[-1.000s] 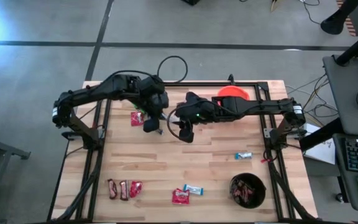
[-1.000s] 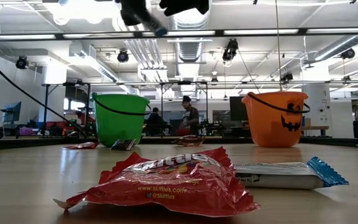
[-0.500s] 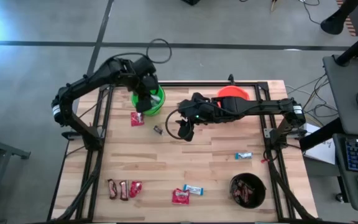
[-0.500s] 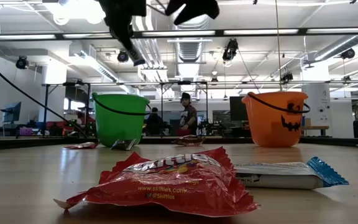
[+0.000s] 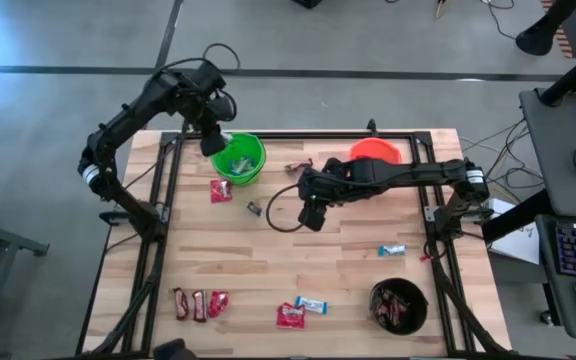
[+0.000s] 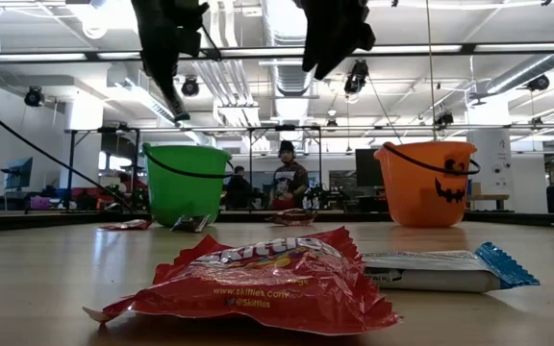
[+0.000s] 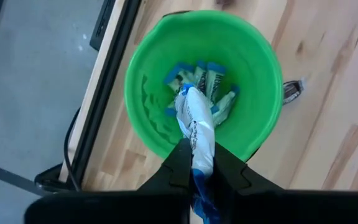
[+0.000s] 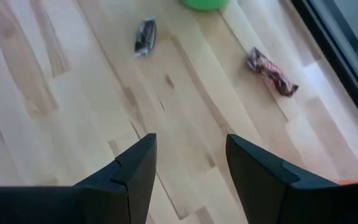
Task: Sort candy
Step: Put the white candy into the green bucket
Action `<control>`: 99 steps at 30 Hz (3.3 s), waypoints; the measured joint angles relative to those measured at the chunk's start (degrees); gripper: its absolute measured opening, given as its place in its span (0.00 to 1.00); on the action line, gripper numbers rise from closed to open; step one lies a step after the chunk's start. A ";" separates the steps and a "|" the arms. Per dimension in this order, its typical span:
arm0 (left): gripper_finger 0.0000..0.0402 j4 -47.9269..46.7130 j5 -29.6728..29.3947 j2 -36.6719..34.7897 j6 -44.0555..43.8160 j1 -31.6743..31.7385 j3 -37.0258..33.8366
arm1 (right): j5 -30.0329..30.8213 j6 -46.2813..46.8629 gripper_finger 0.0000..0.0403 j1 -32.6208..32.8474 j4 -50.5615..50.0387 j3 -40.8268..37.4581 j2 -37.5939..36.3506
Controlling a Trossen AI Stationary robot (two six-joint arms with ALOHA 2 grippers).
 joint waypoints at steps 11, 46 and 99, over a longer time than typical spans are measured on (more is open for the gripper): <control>0.01 -0.64 0.52 0.78 -0.12 0.26 -0.09 | 0.00 -0.06 0.45 0.00 0.02 -0.55 0.02; 0.35 -3.31 8.05 4.50 -4.58 -7.24 -0.13 | -8.46 -15.77 0.39 0.00 2.69 -0.57 0.02; 0.06 0.76 7.55 -5.74 -24.17 -40.53 -0.11 | -13.60 18.77 0.46 23.33 16.94 -13.77 9.65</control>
